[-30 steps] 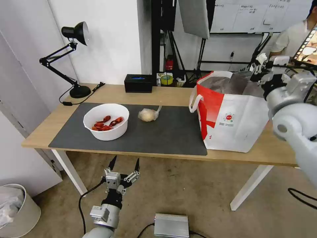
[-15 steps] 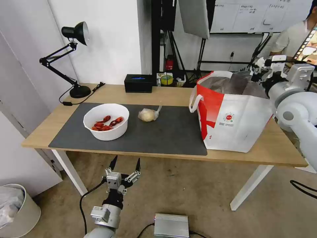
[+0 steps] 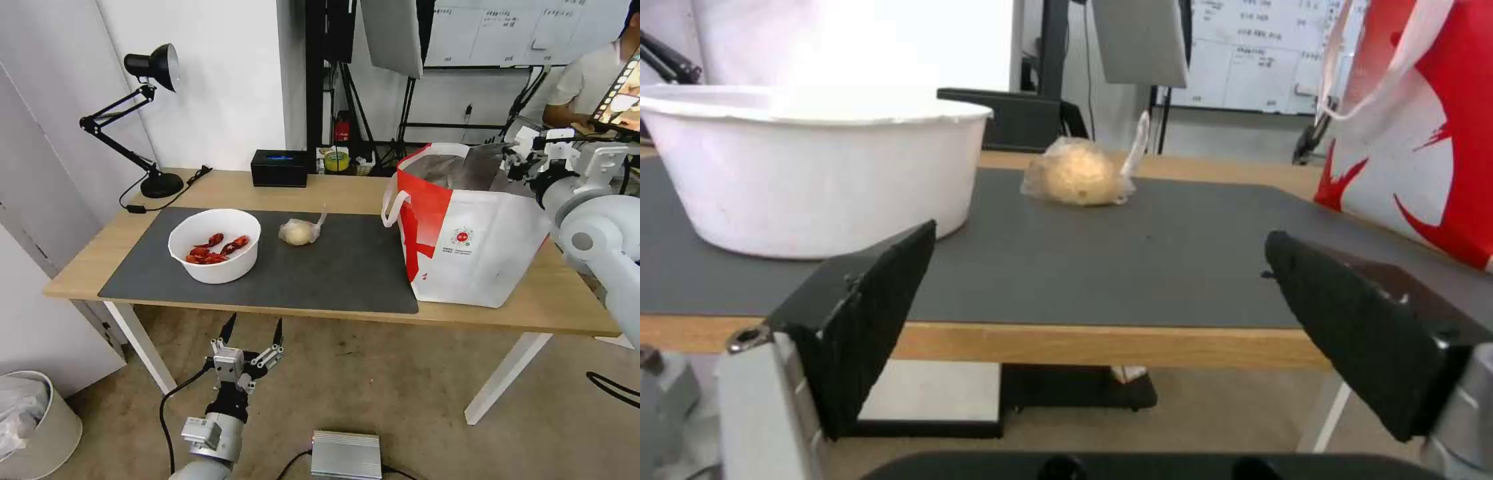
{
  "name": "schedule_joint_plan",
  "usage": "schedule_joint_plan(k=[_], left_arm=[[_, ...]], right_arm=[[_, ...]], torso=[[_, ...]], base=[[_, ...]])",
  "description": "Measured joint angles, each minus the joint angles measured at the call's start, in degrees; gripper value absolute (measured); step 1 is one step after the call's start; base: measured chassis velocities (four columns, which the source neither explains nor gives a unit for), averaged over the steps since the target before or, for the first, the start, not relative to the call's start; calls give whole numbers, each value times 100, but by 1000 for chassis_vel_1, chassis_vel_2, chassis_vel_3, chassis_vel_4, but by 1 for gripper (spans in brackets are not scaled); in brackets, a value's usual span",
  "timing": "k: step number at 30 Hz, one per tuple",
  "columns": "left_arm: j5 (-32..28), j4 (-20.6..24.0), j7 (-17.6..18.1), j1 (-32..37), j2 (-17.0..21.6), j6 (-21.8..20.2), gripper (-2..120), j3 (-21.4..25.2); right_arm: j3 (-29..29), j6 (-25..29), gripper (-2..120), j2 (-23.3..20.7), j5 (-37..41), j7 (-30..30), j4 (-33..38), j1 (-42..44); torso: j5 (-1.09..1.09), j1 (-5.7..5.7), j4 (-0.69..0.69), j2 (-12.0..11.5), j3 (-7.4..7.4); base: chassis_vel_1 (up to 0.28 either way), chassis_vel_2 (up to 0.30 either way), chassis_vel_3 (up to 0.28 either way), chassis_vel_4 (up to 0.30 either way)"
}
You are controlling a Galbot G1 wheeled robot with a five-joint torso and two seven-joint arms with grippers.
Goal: Pick up the trash from the table and place it into the takeout bag.
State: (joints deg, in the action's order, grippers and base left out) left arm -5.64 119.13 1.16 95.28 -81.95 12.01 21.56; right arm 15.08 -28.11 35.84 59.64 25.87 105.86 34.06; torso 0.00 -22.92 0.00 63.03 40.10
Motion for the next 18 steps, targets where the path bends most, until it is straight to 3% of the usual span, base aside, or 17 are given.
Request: schedule_joint_plan(k=[2, 4, 6, 8, 10, 12, 18], left_arm=[[1, 9, 0, 1, -5, 1, 100, -1], [2, 17, -1, 1, -9, 2, 100, 2], [3, 19, -2, 1, -9, 2, 100, 2], [3, 35, -2, 1, -14, 2, 100, 6], [3, 41, -2, 3, -17, 2, 100, 7], [4, 83, -2, 23, -22, 2, 100, 8], [4, 166, -2, 73, -9, -2, 100, 36]], right_arm=[[2, 8, 51, 10, -6, -4, 7, 12], [5, 37, 62, 29, -16, -12, 12, 24], [6, 51, 62, 32, -16, -14, 12, 24], [17, 296, 76, 48, -31, -95, 30, 28], [25, 388, 79, 53, -38, -122, 53, 38], [72, 686, 90, 83, -41, -184, 186, 129], [135, 1287, 96, 151, -148, -442, 578, 474]], torso=[[0, 0, 0, 0, 0], [0, 0, 0, 0, 0], [0, 0, 0, 0, 0], [0, 0, 0, 0, 0], [0, 0, 0, 0, 0], [0, 0, 0, 0, 0], [-1, 0, 0, 0, 0]], base=[[0, 0, 0, 0], [0, 0, 0, 0], [0, 0, 0, 0], [0, 0, 0, 0], [0, 0, 0, 0], [0, 0, 0, 0], [0, 0, 0, 0]])
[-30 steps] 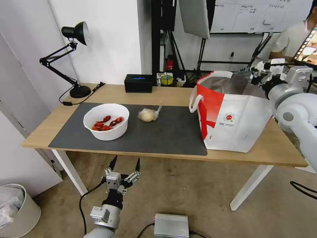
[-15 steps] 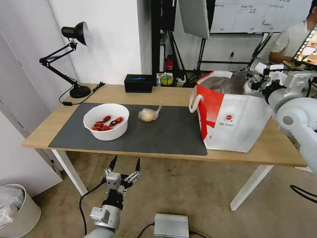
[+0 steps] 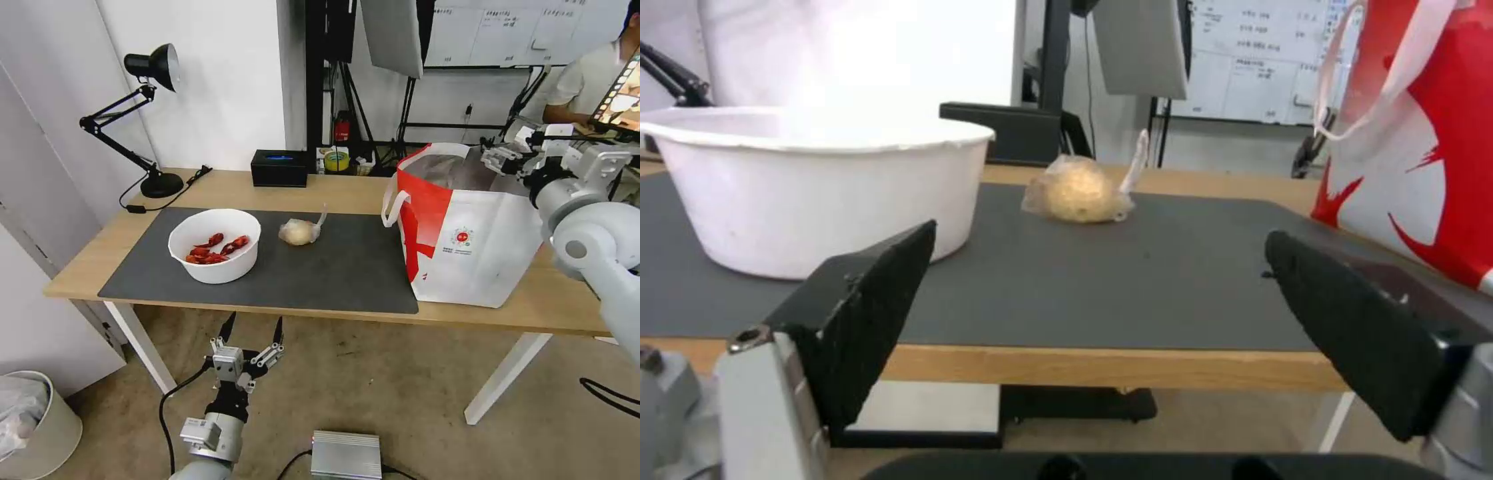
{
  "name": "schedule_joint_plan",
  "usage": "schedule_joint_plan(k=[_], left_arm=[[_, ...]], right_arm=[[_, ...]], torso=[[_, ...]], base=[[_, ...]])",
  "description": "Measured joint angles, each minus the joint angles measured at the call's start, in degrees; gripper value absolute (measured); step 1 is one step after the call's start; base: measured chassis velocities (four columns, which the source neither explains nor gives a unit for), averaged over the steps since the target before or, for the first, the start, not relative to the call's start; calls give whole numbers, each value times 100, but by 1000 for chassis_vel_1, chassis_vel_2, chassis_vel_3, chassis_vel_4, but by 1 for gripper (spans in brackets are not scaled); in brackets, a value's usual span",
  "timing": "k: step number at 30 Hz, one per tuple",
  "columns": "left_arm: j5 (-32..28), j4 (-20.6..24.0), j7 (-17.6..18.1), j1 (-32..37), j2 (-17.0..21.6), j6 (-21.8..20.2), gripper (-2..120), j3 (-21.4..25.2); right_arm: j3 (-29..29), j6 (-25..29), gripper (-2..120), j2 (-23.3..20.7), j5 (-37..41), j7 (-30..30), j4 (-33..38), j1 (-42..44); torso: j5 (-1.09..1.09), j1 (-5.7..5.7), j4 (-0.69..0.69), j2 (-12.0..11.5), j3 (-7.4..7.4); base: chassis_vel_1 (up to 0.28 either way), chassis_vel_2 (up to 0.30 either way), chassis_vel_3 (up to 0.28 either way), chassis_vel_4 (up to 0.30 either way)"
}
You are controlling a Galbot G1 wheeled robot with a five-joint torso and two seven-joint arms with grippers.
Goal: Pick up the trash from the table and place it into the takeout bag.
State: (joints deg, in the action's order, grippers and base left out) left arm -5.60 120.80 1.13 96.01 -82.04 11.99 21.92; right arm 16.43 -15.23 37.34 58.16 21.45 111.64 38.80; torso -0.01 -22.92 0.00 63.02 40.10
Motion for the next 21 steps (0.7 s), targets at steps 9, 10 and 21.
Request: schedule_joint_plan(k=[9, 10, 21], left_arm=[[1, 90, 1, 86, 24, -2, 100, 61], [8, 98, 1, 99, 20, -2, 100, 61], [75, 156, 2, 218, -14, 40, 100, 56]], right_arm=[[48, 712, 96, 134, -436, -394, 684, 742], [52, 806, 96, 172, -541, -438, 785, 876], [-14, 1277, 95, 664, -1370, -697, 1366, 1937]], torso=[[0, 1, 0, 1, 0], [0, 1, 0, 0, 0], [0, 1, 0, 1, 0]], base=[[0, 0, 0, 0], [0, 0, 0, 0], [0, 0, 0, 0]])
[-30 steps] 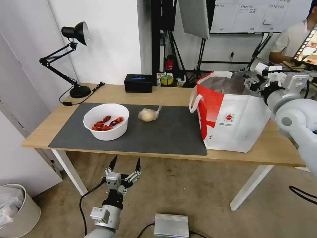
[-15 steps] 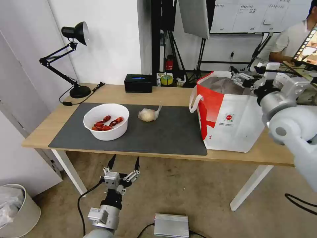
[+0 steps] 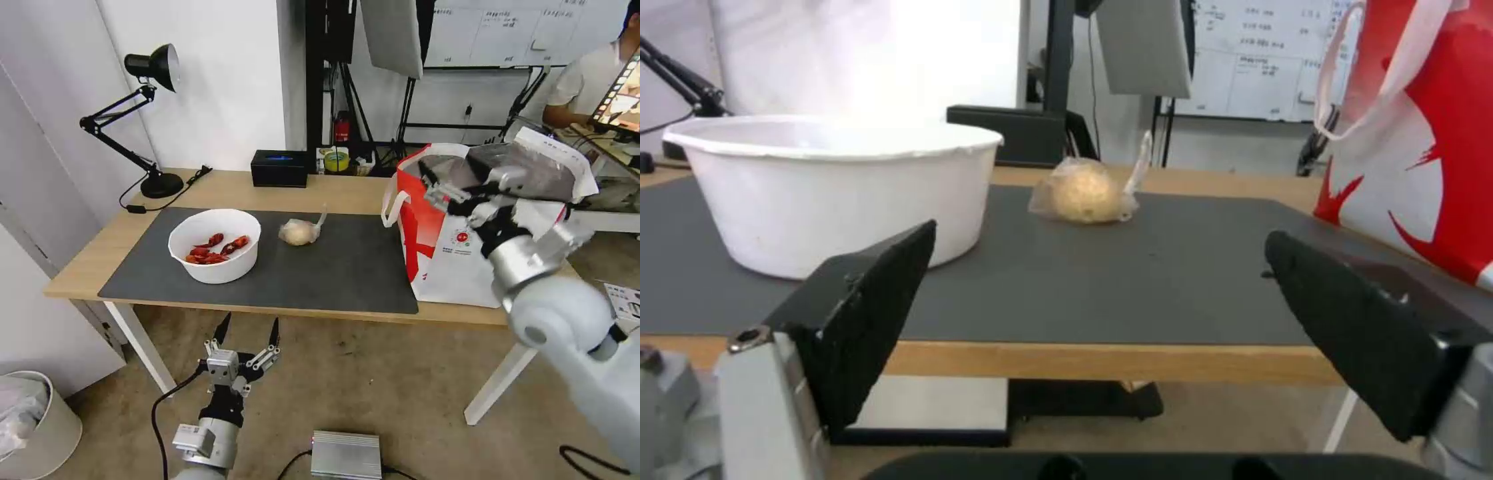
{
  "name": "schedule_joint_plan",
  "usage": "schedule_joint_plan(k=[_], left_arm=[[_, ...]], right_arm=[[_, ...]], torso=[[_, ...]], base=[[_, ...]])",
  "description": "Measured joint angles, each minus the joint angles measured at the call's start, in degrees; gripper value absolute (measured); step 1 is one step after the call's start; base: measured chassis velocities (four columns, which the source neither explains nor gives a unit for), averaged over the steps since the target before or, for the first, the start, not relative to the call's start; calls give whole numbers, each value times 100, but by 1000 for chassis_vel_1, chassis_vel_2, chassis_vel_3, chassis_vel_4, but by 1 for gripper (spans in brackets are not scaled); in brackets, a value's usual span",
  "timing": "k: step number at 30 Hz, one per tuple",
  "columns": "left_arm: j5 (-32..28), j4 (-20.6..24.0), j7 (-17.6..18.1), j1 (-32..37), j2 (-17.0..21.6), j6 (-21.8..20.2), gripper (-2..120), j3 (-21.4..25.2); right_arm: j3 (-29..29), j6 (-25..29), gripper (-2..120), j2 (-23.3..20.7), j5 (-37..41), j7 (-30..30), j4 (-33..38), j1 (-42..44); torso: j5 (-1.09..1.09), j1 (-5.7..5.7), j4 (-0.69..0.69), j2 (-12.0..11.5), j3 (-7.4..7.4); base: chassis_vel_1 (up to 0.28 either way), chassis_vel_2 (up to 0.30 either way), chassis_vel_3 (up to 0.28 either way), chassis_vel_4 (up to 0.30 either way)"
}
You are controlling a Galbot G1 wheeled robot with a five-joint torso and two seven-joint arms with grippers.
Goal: Pick up the trash from the table and place it into the takeout bag.
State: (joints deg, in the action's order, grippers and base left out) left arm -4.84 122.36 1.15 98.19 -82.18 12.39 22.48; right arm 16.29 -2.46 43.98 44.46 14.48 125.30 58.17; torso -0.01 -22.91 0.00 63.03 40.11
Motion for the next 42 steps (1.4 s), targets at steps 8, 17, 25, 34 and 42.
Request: schedule_joint_plan(k=[8, 17, 25, 34, 42], left_arm=[[183, 20, 3, -2, -323, 3, 100, -126], [369, -3, 2, 85, -499, 29, 100, -179], [380, -37, 2, 86, -508, 31, 100, -129], [372, -138, 18, 11, -527, 31, 100, -51], [372, -242, 20, -76, -476, 65, 100, 82]], right_arm=[[-116, 292, 89, 562, -697, -130, -45, 701], [21, 696, 95, 1293, -1594, -358, -298, 1513], [150, 1155, 100, 1974, -2566, -496, -710, 2047], [122, 1426, 100, 2414, -3217, -507, -992, 2413], [118, 1656, 100, 2604, -3452, -518, -1105, 2784]], torso=[[0, 0, 0, 0, 0], [1, 0, 0, 0, 0], [0, -1, 1, 0, 0], [0, -1, 0, 0, 0], [1, -1, 0, 0, 0]], base=[[0, 0, 0, 0], [0, 0, 0, 0], [0, 0, 0, 0], [0, 0, 0, 0], [0, 0, 0, 0]])
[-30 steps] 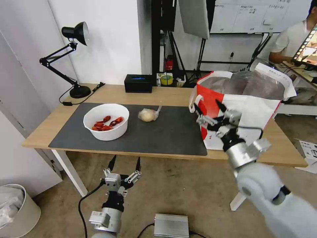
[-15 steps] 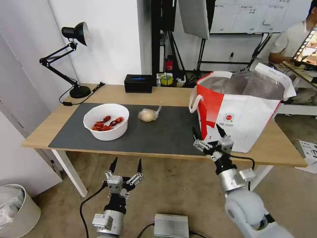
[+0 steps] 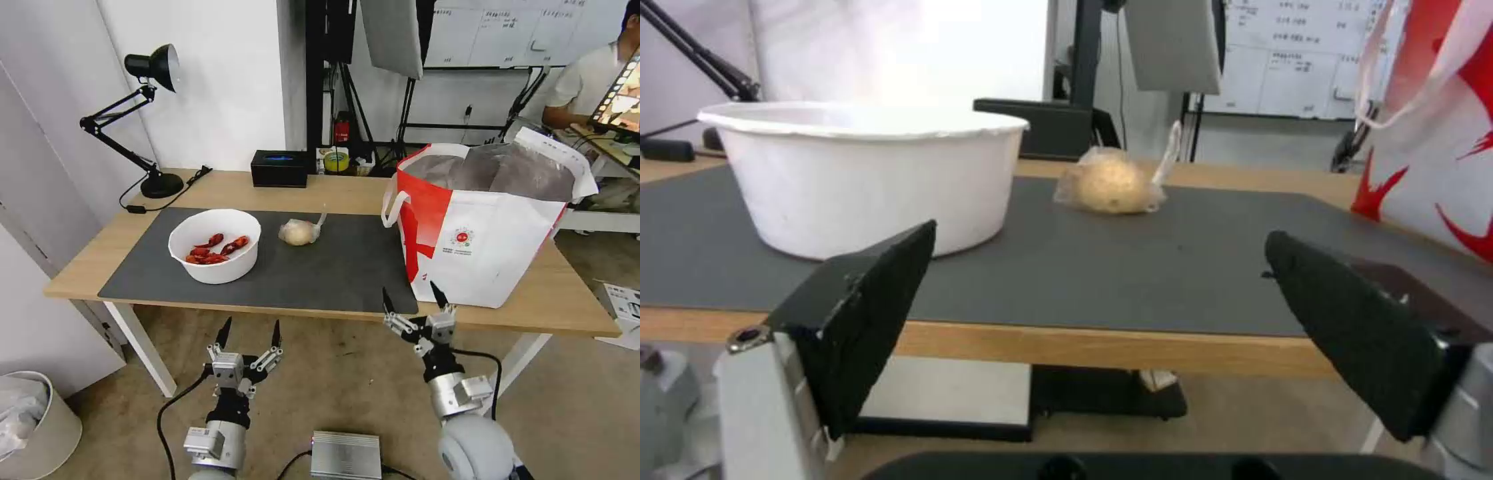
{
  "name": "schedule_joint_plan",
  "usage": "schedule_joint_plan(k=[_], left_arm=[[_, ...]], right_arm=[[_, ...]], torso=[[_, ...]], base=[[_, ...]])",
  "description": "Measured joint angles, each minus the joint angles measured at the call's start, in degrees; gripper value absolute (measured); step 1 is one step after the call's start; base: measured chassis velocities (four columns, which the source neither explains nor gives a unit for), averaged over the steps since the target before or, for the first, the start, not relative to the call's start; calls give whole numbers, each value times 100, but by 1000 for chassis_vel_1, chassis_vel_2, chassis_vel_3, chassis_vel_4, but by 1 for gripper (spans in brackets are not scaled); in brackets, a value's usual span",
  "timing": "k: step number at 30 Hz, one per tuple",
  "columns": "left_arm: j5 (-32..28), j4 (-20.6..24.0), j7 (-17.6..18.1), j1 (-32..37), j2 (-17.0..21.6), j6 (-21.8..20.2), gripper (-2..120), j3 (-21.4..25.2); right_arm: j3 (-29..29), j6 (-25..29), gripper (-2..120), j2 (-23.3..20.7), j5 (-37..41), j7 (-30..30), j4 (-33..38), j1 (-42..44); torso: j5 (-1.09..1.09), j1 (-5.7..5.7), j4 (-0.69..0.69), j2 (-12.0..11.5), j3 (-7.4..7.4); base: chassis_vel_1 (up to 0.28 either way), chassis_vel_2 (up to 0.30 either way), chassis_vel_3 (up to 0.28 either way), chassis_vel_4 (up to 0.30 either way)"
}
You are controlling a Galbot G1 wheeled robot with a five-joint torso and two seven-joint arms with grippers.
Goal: Pick up the trash from the table and place it into the takeout bag.
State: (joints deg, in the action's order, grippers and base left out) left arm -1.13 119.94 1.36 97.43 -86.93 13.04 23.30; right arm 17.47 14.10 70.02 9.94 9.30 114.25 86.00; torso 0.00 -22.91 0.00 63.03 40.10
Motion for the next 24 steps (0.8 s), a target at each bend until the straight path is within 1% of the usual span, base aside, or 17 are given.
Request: schedule_joint_plan(k=[6, 15, 24], left_arm=[[7, -112, 0, -76, 64, 22, 100, 32], [23, -165, 0, -114, 109, 72, 100, 104], [-76, -202, 0, -135, 244, 90, 100, 137]], right_arm=[[-27, 112, 100, 124, -105, -21, -41, 176], [-103, 130, 100, 196, -141, -21, -43, 233], [-150, 130, 100, 243, -170, -21, -36, 245]], torso=[[0, 0, 0, 0, 0], [0, 0, 0, 0, 0], [0, 0, 0, 0, 0]], base=[[0, 0, 0, 0], [0, 0, 0, 0], [0, 0, 0, 0]])
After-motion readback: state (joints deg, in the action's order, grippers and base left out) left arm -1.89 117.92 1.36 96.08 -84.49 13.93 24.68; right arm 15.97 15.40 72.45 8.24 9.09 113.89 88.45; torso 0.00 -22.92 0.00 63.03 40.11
